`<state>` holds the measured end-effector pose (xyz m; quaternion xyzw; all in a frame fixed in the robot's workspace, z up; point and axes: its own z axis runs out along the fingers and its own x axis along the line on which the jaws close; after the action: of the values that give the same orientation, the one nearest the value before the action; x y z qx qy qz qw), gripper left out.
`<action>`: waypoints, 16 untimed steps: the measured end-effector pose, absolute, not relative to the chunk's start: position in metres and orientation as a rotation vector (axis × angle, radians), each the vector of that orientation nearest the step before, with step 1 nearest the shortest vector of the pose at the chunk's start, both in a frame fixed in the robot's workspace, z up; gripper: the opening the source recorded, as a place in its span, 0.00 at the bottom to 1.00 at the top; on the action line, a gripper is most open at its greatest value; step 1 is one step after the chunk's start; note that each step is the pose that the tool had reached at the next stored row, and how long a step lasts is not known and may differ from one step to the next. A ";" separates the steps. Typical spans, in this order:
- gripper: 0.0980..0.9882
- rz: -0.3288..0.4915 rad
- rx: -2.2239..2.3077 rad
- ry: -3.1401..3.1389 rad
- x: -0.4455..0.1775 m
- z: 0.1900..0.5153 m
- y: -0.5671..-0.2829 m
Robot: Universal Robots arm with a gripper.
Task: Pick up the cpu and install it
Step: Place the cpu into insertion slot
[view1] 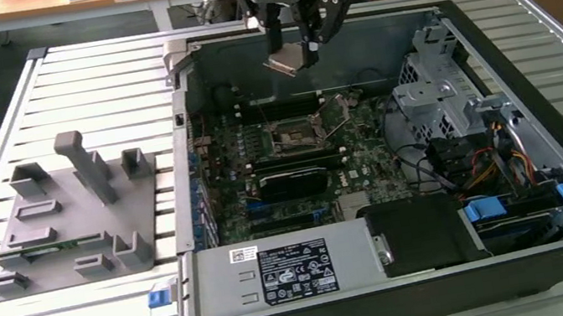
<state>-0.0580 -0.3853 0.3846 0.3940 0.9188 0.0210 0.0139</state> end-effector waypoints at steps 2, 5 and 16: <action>0.48 0.063 1.264 2.844 -0.058 0.384 -0.385; 0.48 0.059 1.322 2.816 -0.058 0.384 -0.385; 0.48 0.046 1.523 2.706 -0.058 0.384 -0.385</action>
<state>-0.0580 -0.3850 0.3836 0.4903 0.8712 0.0148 0.0181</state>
